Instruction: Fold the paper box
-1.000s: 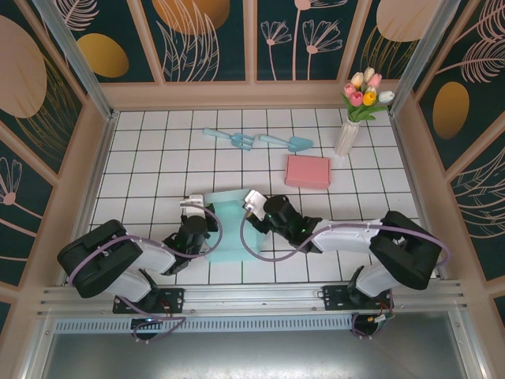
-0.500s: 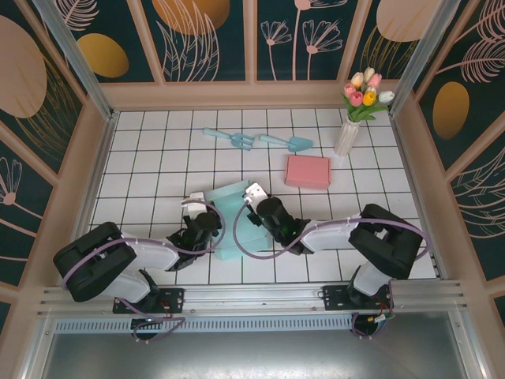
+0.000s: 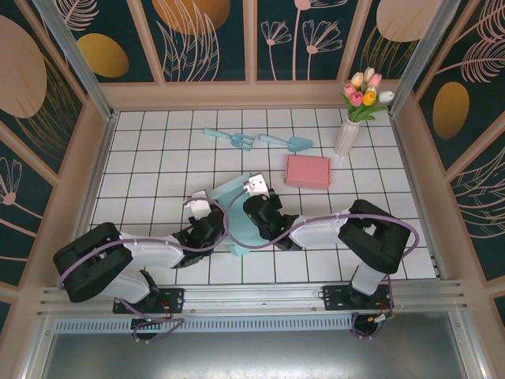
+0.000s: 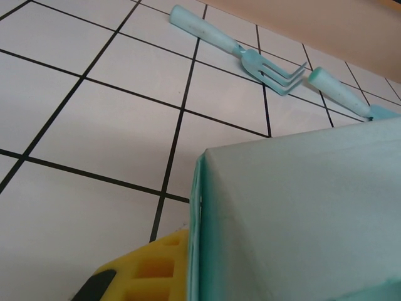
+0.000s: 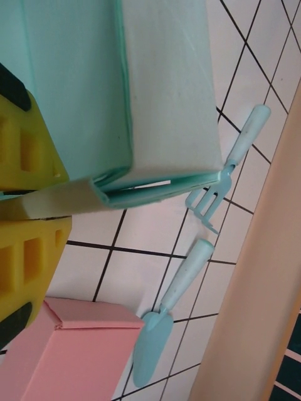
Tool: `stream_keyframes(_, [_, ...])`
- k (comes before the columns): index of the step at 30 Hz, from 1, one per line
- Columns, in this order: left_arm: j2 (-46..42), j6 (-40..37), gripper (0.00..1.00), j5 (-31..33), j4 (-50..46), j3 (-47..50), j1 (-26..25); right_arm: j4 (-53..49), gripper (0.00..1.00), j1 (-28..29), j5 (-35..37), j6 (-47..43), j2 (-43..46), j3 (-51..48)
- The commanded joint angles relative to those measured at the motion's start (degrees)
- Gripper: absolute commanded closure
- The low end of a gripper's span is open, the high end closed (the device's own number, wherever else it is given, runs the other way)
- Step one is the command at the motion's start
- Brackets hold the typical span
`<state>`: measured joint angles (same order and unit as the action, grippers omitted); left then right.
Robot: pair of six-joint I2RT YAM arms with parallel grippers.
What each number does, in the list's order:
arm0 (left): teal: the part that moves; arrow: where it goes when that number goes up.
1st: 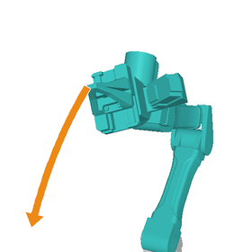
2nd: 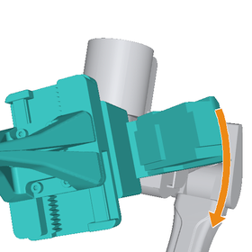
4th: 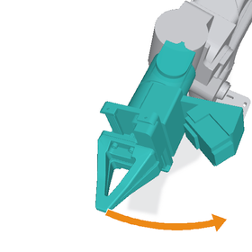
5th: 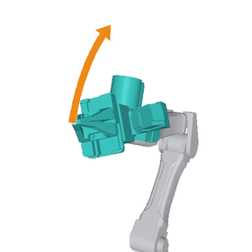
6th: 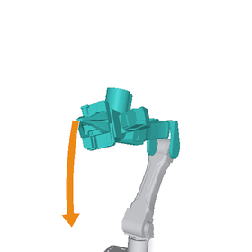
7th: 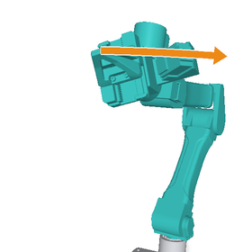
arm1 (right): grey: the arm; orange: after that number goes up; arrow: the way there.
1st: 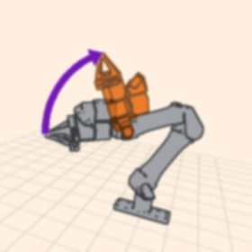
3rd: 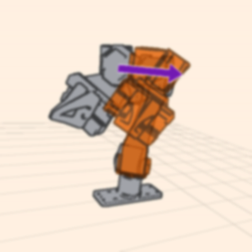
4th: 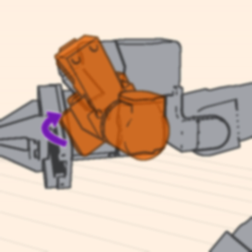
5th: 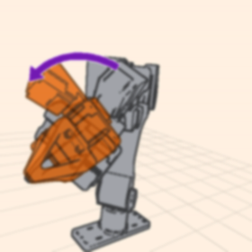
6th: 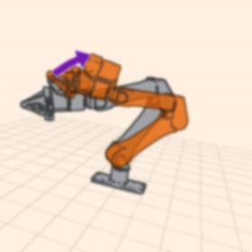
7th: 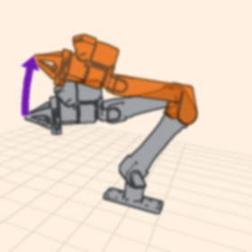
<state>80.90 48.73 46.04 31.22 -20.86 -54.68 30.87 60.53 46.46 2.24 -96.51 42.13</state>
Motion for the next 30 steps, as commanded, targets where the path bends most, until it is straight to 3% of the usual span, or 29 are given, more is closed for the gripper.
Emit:
stream_keyframes(1, [-2.2, 2.4, 1.00, 3.0, -2.2, 1.1, -0.1, -2.9, 0.84, -3.7, 6.1, 4.5, 1.1, -0.4])
stream_keyframes(6, [-1.9, 1.4, 1.00, 1.9, -1.1, 0.9, -0.1, 4.1, 0.81, -3.4, -6.0, 3.1, 3.7, -3.4])
stream_keyframes(8, [-1.6, 0.5, 1.00, 1.6, -0.5, 0.8, -0.1, 5.9, 0.74, -3.3, -11.3, 2.7, 5.4, -4.8])
stream_keyframes(12, [-1.4, -1.5, 1.00, 2.5, 0.2, 0.9, -0.2, 3.0, 0.61, -2.9, -17.8, 2.4, 9.6, -6.1])
stream_keyframes(21, [-1.7, -9.4, 1.00, 4.3, -0.7, -1.7, 0.3, -6.3, 0.53, -1.3, -26.8, 5.9, 25.7, -12.2])
stream_keyframes(26, [1.1, -16.4, 1.00, -4.1, -3.2, -6.6, 3.7, -12.0, 0.45, -0.9, -27.0, 6.8, 38.8, -15.3])
stream_keyframes(30, [2.4, -23.4, 1.00, -14.6, -7.7, -11.6, 6.7, -21.7, 0.39, -1.3, -21.1, 7.8, 48.9, -15.7])
